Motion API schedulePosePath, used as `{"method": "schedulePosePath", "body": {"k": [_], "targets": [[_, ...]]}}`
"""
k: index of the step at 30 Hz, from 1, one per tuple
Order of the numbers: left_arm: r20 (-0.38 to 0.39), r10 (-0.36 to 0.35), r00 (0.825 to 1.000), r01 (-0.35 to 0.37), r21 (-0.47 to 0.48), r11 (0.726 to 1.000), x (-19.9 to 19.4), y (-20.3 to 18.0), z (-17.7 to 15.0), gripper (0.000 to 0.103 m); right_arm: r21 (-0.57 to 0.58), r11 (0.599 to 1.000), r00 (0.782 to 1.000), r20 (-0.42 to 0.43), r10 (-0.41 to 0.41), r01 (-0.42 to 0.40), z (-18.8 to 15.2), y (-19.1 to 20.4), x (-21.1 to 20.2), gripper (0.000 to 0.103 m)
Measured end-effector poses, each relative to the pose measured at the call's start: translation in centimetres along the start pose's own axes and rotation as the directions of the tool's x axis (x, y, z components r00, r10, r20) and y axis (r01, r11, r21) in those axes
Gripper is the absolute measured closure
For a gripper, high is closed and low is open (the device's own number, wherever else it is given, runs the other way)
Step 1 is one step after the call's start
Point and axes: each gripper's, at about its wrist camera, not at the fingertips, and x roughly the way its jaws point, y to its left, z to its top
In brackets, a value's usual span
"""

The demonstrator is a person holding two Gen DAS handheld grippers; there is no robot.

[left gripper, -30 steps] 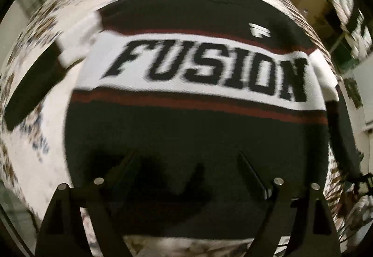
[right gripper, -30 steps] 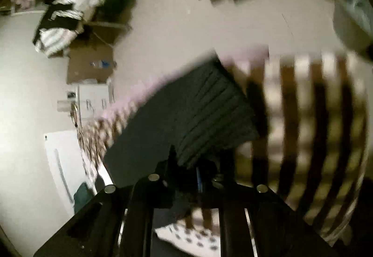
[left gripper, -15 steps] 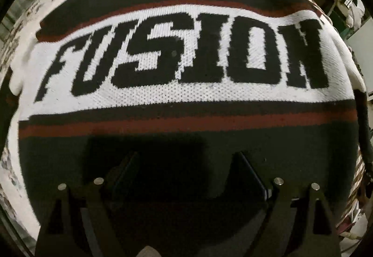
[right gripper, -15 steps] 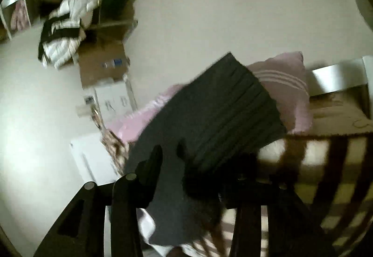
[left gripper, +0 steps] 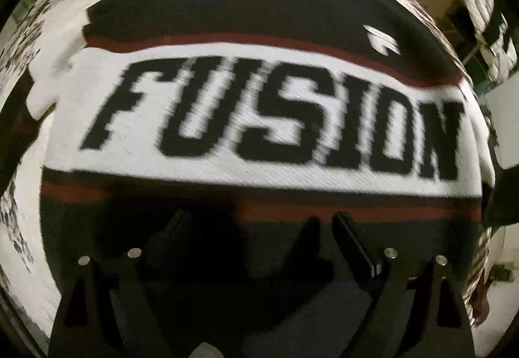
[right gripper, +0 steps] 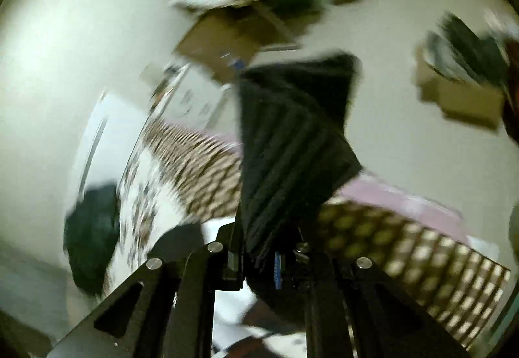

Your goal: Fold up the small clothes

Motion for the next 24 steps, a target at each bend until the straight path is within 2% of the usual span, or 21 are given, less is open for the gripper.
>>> {"method": "schedulePosePath", "body": {"k": [2, 4, 8, 10, 13, 14, 15, 16, 18, 20, 21, 22, 23, 24], "targets": [[0.0, -0.002, 1.0, 0.002, -0.025, 1.0, -0.2, 2.0, 0.8, 0.015, -0.103, 0.995, 0.999, -0.041, 0.005, -0.009, -2.0, 5.8, 2.4, 0.09], [0.016, 0.005, 1.0, -0.005, -0.043, 0.999, -0.9, 4.4, 1.6, 0.015, -0.161, 0.987, 0.996, -0.084, 0.01, -0.024, -4.3, 10.2, 4.2, 0.09], [0.052, 0.029, 0.998, -0.024, -0.086, 0.996, -2.5, 10.2, 2.6, 0.015, -0.308, 0.948, 0.982, -0.185, 0.03, -0.087, -11.0, 20.6, 9.1, 0.09], [0.06, 0.029, 0.998, -0.022, -0.112, 0.993, -3.0, 12.9, 2.8, 0.015, -0.408, 0.904, 0.971, -0.238, 0.032, -0.13, -15.4, 25.6, 11.8, 0.09], [0.072, 0.046, 0.996, -0.034, -0.162, 0.986, -3.7, 16.6, 2.4, 0.015, -0.577, 0.791, 0.943, -0.333, 0.002, -0.206, -24.4, 32.4, 15.7, 0.09], [0.079, 0.057, 0.995, -0.042, -0.183, 0.982, -4.2, 18.5, 2.4, 0.015, -0.621, 0.748, 0.929, -0.371, -0.019, -0.233, -27.7, 34.2, 17.0, 0.091], [0.082, 0.065, 0.994, -0.048, -0.195, 0.98, -4.3, 18.5, 2.3, 0.015, -0.668, 0.696, 0.909, -0.414, -0.053, -0.264, -31.8, 36.1, 18.4, 0.091], [0.086, 0.072, 0.994, -0.053, -0.21, 0.976, -4.8, 19.0, 1.8, 0.015, -0.687, 0.671, 0.898, -0.435, -0.069, -0.281, -33.9, 36.6, 19.3, 0.091], [0.093, 0.084, 0.992, -0.06, -0.241, 0.969, -5.1, 20.7, 2.6, 0.015, -0.728, 0.6, 0.854, -0.503, -0.137, -0.333, -40.5, 38.2, 20.9, 0.091], [0.094, 0.084, 0.992, -0.056, -0.266, 0.962, -5.1, 22.3, 3.7, 0.015, -0.757, 0.552, 0.825, -0.529, -0.201, -0.35, -45.0, 37.6, 21.7, 0.09], [0.096, 0.083, 0.992, -0.054, -0.276, 0.96, -5.2, 22.8, 3.8, 0.015, -0.766, 0.536, 0.798, -0.547, -0.254, -0.354, -46.9, 37.1, 22.4, 0.089], [0.097, 0.082, 0.992, -0.051, -0.284, 0.957, -5.4, 23.2, 3.9, 0.015, -0.757, 0.548, 0.776, -0.567, -0.277, -0.357, -47.5, 36.4, 22.8, 0.085], [0.1, 0.073, 0.992, -0.041, -0.295, 0.954, -5.4, 23.5, 4.4, 0.015, -0.74, 0.568, 0.763, -0.584, -0.278, -0.36, -47.6, 35.5, 22.8, 0.083], [0.108, 0.065, 0.992, -0.03, -0.3, 0.954, -5.7, 23.7, 4.6, 0.015, -0.699, 0.604, 0.742, -0.623, -0.248, -0.384, -46.8, 34.8, 22.4, 0.071]]}}
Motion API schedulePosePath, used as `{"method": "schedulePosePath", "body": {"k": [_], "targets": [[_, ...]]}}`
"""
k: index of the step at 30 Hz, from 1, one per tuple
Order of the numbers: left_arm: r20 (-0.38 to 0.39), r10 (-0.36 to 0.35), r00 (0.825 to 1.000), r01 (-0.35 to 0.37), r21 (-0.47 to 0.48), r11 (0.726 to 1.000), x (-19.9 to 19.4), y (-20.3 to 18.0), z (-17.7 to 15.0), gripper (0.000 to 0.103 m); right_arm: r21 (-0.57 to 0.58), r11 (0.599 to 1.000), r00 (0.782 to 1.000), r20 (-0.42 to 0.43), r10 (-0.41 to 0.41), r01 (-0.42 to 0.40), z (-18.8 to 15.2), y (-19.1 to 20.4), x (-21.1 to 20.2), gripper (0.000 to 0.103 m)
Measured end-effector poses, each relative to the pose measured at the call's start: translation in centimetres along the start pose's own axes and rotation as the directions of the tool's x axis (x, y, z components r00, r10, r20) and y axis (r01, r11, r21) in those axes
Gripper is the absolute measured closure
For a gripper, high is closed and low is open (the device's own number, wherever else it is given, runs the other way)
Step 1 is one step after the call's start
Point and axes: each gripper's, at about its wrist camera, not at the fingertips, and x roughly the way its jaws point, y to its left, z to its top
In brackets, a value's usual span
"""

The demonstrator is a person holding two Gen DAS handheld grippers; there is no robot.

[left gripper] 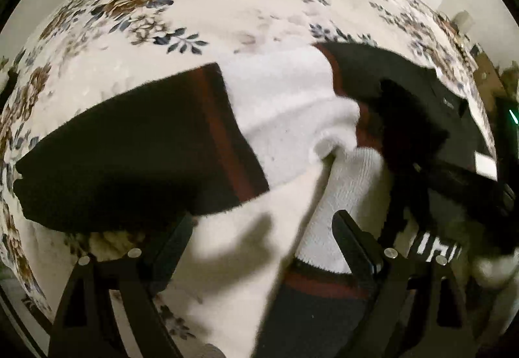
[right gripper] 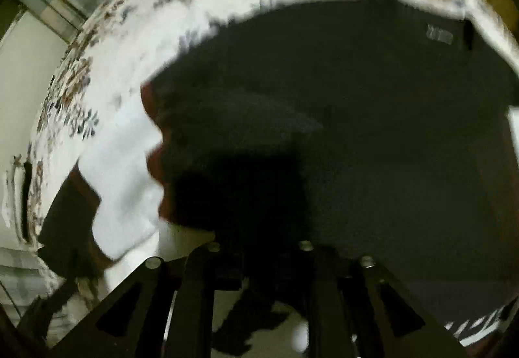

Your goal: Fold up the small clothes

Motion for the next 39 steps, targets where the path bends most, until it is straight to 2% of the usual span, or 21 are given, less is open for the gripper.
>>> {"method": "schedulePosePath", "body": {"k": [1, 2, 4, 7, 8, 10, 12, 14, 15, 16, 17, 18, 22, 24, 27, 29, 30, 31, 36, 38, 39], "targets": [[0.008, -0.007, 1.0, 0.007, 0.0, 1.0, -0.2, 0.1, 0.5, 0.015, 0.039, 0.997, 0.998, -0.006, 0.066, -0.066, -0.4, -1.2, -0.8, 0.062], [0.021, -0.01, 1.0, 0.01, 0.008, 1.0, -0.8, -0.1, 0.6, 0.015, 0.109, 0.983, 0.989, 0.002, 0.146, -0.145, -1.3, -3.1, -2.5, 0.044], [0.035, -0.017, 0.999, 0.016, 0.025, 1.0, -1.5, -1.0, 0.5, 0.015, 0.175, 0.968, 0.983, 0.065, 0.169, -0.178, -2.6, -6.2, -6.0, 0.036], [0.032, -0.052, 0.998, 0.05, 0.053, 0.997, -2.0, -3.4, 0.4, 0.015, 0.275, 0.96, 0.989, 0.146, 0.016, -0.056, -6.3, -13.2, -12.6, 0.035], [0.027, -0.061, 0.998, 0.06, 0.063, 0.996, -2.1, -4.3, 0.5, 0.015, 0.328, 0.944, 0.983, 0.153, -0.099, 0.044, -8.2, -16.7, -14.8, 0.035], [0.024, -0.087, 0.996, 0.084, 0.081, 0.993, -2.1, -6.2, 0.2, 0.015, 0.398, 0.9, 0.963, 0.12, -0.241, 0.175, -10.3, -21.3, -16.6, 0.034], [0.016, -0.093, 0.996, 0.09, 0.105, 0.99, -1.8, -8.6, 0.0, 0.015, 0.474, 0.849, 0.955, 0.052, -0.292, 0.234, -13.0, -27.0, -17.0, 0.033], [0.003, -0.111, 0.994, 0.11, 0.102, 0.989, -1.3, -10.8, 0.0, 0.015, 0.491, 0.837, 0.964, -0.029, -0.263, 0.243, -15.2, -31.3, -15.6, 0.033], [0.004, -0.113, 0.994, 0.112, 0.103, 0.988, -1.2, -11.4, 0.0, 0.015, 0.483, 0.845, 0.971, -0.059, -0.23, 0.229, -15.7, -32.2, -14.8, 0.036], [0.007, -0.11, 0.994, 0.108, 0.105, 0.989, -1.0, -12.0, 0.1, 0.015, 0.472, 0.856, 0.977, -0.075, -0.2, 0.212, -16.2, -33.0, -14.2, 0.046], [0.014, -0.106, 0.994, 0.104, 0.111, 0.988, -0.8, -12.6, 0.3, 0.015, 0.459, 0.857, 0.972, -0.078, -0.223, 0.234, -16.5, -33.3, -14.0, 0.073], [0.02, -0.099, 0.995, 0.096, 0.11, 0.989, -0.6, -13.0, 0.5, 0.015, 0.462, 0.852, 0.968, -0.066, -0.244, 0.246, -17.0, -33.9, -14.3, 0.078], [0.013, -0.1, 0.995, 0.099, 0.057, 0.993, 1.5, -13.7, 1.5, 0.015, 0.624, 0.759, 0.973, -0.009, -0.229, 0.185, -19.4, -37.7, -16.4, 0.079], [-0.004, -0.112, 0.994, 0.112, 0.015, 0.994, 3.0, -13.6, 2.0, 0.015, 0.655, 0.741, 0.981, 0.003, -0.196, 0.146, -20.3, -38.6, -16.2, 0.079], [-0.02, -0.139, 0.99, 0.136, -0.104, 0.985, 5.6, -12.5, 2.8, 0.016, 0.644, 0.747, 0.978, -0.015, -0.207, 0.168, -20.4, -38.7, -15.8, 0.078], [-0.01, -0.161, 0.987, 0.158, -0.146, 0.977, 6.4, -12.0, 3.1, 0.045, 0.631, 0.753, 0.976, -0.03, -0.216, 0.186, -20.1, -38.3, -15.4, 0.078], [-0.008, -0.179, 0.984, 0.175, -0.158, 0.972, 6.8, -11.8, 3.4, 0.093, 0.622, 0.758, 0.974, -0.038, -0.221, 0.197, -20.0, -38.2, -15.4, 0.078], [-0.007, -0.18, 0.984, 0.177, -0.155, 0.972, 6.9, -11.6, 3.7, 0.096, 0.619, 0.76, 0.974, -0.041, -0.223, 0.2, -20.1, -38.3, -15.5, 0.078], [0.185, -0.188, 0.965, 0.209, -0.099, 0.973, 3.5, -10.1, 4.6, 0.096, 0.612, 0.764, 0.973, -0.045, -0.227, 0.207, -20.4, -39.0, -15.8, 0.078], [0.187, -0.172, 0.967, 0.197, -0.121, 0.973, 3.9, -9.1, 5.1, 0.096, 0.612, 0.763, 0.972, -0.047, -0.23, 0.21, -22.2, -41.0, -16.8, 0.078], [0.18, -0.166, 0.97, 0.194, -0.152, 0.969, 4.5, -8.4, 5.4, 0.096, 0.606, 0.765, 0.97, -0.052, -0.236, 0.218, -21.3, -40.3, -16.2, 0.078]]}}
